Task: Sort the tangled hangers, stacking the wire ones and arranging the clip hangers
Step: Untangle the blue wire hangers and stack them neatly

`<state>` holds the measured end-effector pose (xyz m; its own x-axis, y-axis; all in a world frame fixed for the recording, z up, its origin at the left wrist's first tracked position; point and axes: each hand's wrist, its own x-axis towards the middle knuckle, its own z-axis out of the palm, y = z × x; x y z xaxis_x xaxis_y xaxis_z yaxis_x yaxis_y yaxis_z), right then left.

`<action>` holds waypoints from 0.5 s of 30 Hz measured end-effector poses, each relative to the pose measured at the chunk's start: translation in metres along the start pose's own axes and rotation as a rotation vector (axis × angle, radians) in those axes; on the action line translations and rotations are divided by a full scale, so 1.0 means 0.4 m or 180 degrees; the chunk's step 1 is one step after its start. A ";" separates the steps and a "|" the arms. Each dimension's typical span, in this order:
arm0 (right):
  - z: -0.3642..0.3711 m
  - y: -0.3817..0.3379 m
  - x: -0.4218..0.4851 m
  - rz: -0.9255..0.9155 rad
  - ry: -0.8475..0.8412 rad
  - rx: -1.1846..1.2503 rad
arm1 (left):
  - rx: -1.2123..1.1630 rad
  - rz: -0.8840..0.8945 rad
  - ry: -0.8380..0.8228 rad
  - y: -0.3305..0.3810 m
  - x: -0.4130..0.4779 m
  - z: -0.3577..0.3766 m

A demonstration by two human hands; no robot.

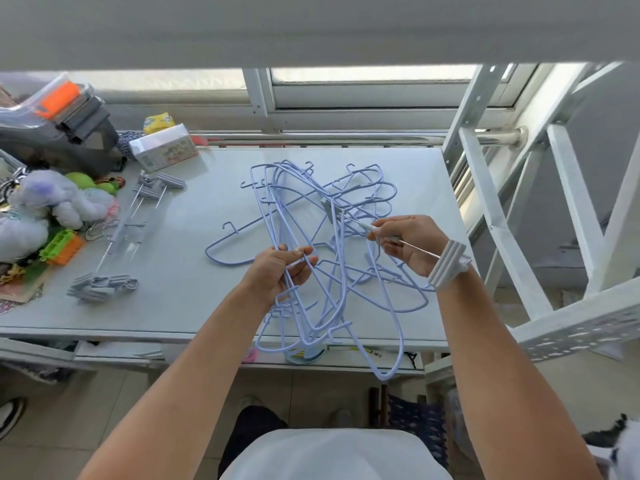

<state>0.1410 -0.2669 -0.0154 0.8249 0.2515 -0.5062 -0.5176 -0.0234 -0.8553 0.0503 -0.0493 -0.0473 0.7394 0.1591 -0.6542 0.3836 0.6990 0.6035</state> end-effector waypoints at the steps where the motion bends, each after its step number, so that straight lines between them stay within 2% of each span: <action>1: 0.000 0.003 0.008 -0.0019 -0.0036 0.0046 | 0.0007 -0.0023 -0.0003 -0.001 -0.002 -0.001; 6: 0.006 0.012 0.032 -0.0329 -0.0140 -0.0324 | 0.0064 -0.0068 -0.0032 0.001 -0.006 -0.008; 15: 0.007 0.057 0.064 -0.1148 -0.0460 -0.1612 | 0.0120 -0.0072 -0.0031 0.000 -0.007 -0.021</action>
<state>0.1495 -0.2582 -0.0475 0.8700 0.4563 -0.1867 -0.0123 -0.3585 -0.9335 0.0435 -0.0438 -0.0494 0.7357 0.1366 -0.6634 0.4207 0.6754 0.6056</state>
